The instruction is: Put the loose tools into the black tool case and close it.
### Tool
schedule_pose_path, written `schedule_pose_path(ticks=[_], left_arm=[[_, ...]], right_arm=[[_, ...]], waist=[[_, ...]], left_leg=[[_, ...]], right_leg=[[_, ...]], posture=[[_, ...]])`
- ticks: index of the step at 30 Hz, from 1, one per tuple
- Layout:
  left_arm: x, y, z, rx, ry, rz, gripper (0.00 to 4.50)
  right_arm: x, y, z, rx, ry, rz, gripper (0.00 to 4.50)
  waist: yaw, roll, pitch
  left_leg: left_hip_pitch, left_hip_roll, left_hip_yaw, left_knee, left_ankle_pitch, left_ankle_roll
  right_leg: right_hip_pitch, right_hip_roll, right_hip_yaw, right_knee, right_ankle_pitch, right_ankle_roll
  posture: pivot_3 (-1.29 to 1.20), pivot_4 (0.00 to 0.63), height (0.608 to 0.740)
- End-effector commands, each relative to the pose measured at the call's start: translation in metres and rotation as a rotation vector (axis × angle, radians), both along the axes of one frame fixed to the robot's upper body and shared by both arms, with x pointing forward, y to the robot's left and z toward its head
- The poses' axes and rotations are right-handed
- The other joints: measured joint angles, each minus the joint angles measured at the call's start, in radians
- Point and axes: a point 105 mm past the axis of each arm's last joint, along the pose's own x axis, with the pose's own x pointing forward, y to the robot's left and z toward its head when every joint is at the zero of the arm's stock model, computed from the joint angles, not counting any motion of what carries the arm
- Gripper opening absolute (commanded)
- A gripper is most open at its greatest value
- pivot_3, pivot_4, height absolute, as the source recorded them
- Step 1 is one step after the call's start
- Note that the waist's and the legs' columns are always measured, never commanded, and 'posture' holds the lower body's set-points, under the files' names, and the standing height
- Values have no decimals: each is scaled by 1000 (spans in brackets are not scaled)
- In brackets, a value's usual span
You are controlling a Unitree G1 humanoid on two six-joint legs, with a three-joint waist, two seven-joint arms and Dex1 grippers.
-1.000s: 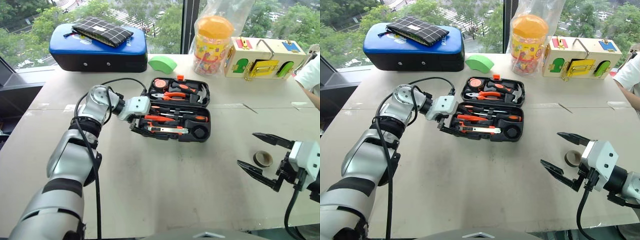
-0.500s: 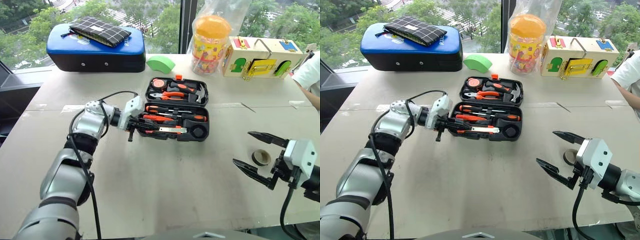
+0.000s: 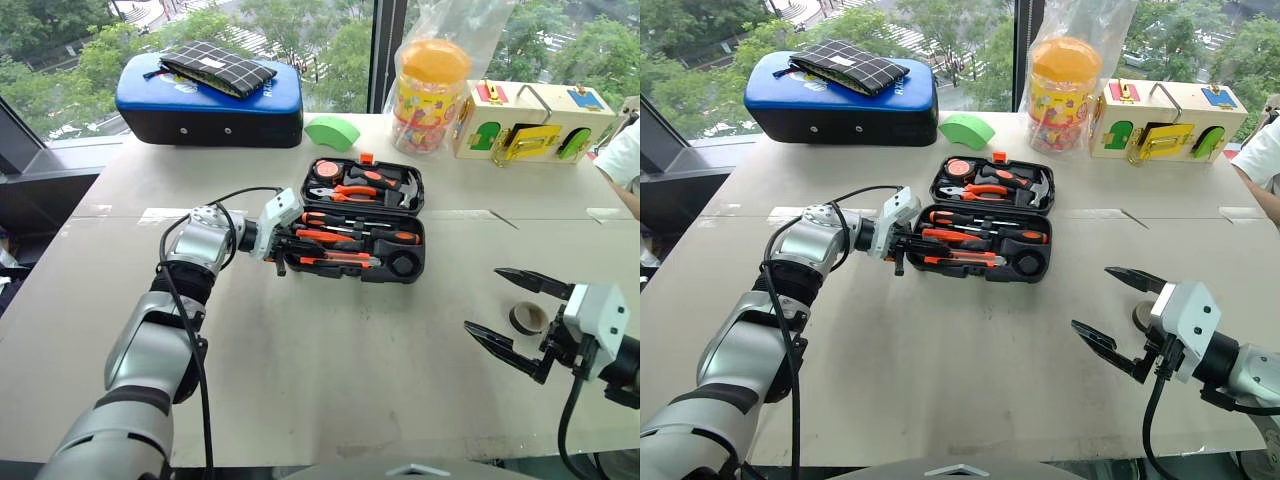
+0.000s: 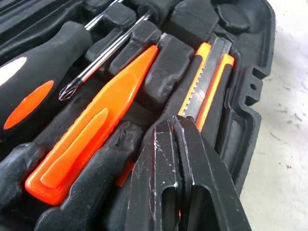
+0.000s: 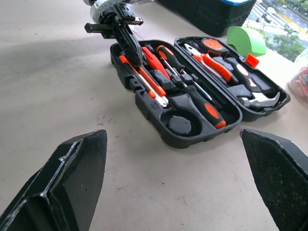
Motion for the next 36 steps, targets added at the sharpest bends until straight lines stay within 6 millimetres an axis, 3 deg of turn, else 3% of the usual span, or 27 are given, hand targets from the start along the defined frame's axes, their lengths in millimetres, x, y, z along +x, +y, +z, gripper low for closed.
schedule_pose_path(ticks=[1,5,8,12,15,17,21,28,30,36], left_arm=[[-8,-4,-1,-79,-39,-35,56],[-24,-12,43,-277,-134,-143,56],[-50,-16,59,-329,-140,-261,772],[-89,-29,65,-321,-162,-399,2535],[-108,-40,72,-337,-151,-451,3818],[-112,-44,73,-329,-177,-459,3818],[-117,-46,69,-322,-191,-451,3878],[-118,-40,61,-314,-201,-403,3878],[-118,-35,57,-311,-203,-367,3878],[-120,-12,47,-311,-201,-204,3878]], right_arm=[[3,-5,3,-21,-35,-84,4500],[8,-27,-16,-93,46,-247,4500],[7,-35,-31,-124,128,-294,4500],[15,-55,-53,-263,236,-435,4500],[18,-57,-67,-228,371,-449,4500],[22,-64,-76,-222,441,-496,4500],[31,-71,-90,-231,520,-532,3432],[37,-73,-84,-242,518,-521,95],[43,-63,-64,-221,460,-455,19],[66,-1,-10,-149,322,-171,19]], waist=[[-2,0,0],[-1,-1,2],[-2,-2,2],[-9,1,3],[-12,0,4],[-11,1,5],[-10,2,5],[-18,-1,5],[-21,-1,6],[-34,1,7]], left_leg=[[0,0,0,0,0,0],[-5,0,1,0,0,0],[-10,0,0,0,0,0],[-9,0,1,-1,-1,0],[-8,0,2,-1,0,0],[-8,0,1,0,0,0],[-8,-1,2,-1,0,0],[-6,-1,3,-1,0,1],[-6,-1,3,0,0,1],[-4,1,3,-5,-1,1]], right_leg=[[0,0,0,0,0,0],[-5,-2,1,0,0,0],[-9,-2,1,-1,0,-1],[-8,-2,2,-2,0,-1],[-8,-2,2,-2,0,-1],[-8,-2,2,-2,0,-1],[-8,-2,2,-3,0,-1],[-6,-1,3,-3,0,-1],[-6,-2,5,-3,0,-1],[-8,0,5,-3,0,-1]], posture=[[0,150,740],[0,150,740],[0,150,740],[0,150,740],[0,150,740],[0,150,740],[0,150,740],[0,150,740],[0,150,740],[0,150,740]])
